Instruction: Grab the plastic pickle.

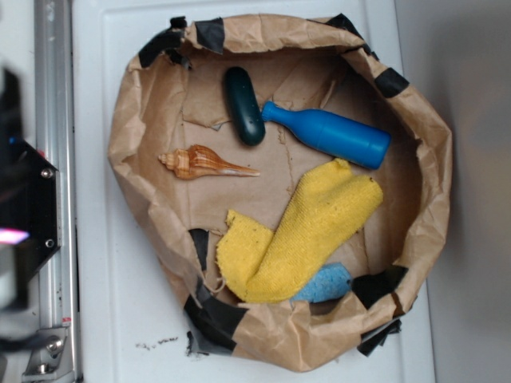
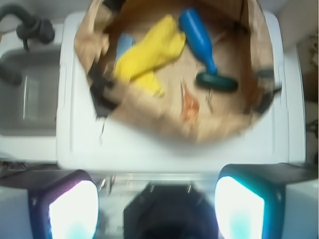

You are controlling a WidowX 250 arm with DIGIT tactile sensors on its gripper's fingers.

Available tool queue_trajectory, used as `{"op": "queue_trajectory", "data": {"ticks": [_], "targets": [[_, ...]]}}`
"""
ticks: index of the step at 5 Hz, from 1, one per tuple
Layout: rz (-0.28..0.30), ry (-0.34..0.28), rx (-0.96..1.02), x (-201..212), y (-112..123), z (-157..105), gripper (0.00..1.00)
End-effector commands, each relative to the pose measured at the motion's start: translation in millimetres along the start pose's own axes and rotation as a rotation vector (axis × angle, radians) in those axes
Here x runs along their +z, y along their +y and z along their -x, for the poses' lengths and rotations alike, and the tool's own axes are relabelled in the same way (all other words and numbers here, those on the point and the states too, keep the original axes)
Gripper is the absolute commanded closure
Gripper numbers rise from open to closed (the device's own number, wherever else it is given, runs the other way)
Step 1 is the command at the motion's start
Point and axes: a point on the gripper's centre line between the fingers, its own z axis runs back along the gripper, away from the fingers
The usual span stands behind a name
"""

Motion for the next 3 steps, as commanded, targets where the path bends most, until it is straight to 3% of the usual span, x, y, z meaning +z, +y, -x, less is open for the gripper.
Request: {"op": "queue_trajectory", "data": {"ticks": [1,2,3], "targets": [[0.008,0.009,-0.381,-33,27,-96,0.00],[-0.026,0.051,-0.633,-84,35,-110,0.00],[-0.005,0.104,-0.773,-127,29,-91,0.00]]}}
